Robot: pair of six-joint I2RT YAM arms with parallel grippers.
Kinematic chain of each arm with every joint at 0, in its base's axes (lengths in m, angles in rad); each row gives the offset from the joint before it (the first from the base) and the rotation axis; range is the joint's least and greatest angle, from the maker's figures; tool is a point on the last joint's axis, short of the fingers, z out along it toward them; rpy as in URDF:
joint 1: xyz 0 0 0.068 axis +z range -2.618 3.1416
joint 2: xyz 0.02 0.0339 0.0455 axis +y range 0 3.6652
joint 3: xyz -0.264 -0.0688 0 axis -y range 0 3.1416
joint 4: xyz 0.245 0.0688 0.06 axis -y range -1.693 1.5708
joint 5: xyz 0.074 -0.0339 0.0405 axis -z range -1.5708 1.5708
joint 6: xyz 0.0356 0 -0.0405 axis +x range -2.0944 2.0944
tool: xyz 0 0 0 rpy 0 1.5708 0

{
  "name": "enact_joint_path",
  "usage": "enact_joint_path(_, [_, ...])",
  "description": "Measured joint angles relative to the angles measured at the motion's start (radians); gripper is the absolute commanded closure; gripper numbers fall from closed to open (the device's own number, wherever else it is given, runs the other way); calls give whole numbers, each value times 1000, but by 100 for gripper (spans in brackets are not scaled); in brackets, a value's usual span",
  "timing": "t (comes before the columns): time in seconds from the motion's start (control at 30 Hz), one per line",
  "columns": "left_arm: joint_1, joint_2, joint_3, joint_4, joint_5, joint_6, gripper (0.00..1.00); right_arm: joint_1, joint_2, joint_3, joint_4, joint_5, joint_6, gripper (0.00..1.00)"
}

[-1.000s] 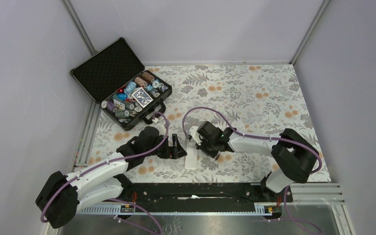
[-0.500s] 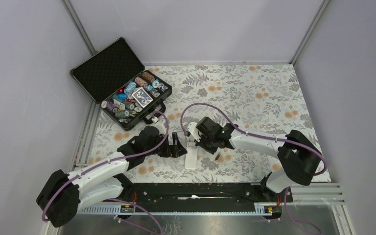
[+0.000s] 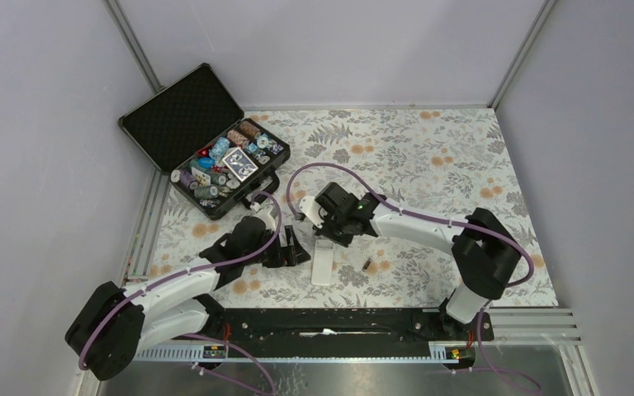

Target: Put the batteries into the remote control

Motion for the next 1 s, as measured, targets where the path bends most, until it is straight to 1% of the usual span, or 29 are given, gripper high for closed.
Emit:
enact_joint_path(0.33, [45,-5,-55,40,-1,-39,16,1,103,74,-72,-11,-24,100])
enact_joint_path(0.77, [110,-133,-108,26,-23,-69,13,10,193,159,-129,-30,-27,100])
enact_joint_path(1.0, [120,-151,-109,10,-24,-69,12,18,224,195,-162,-29,-29,100])
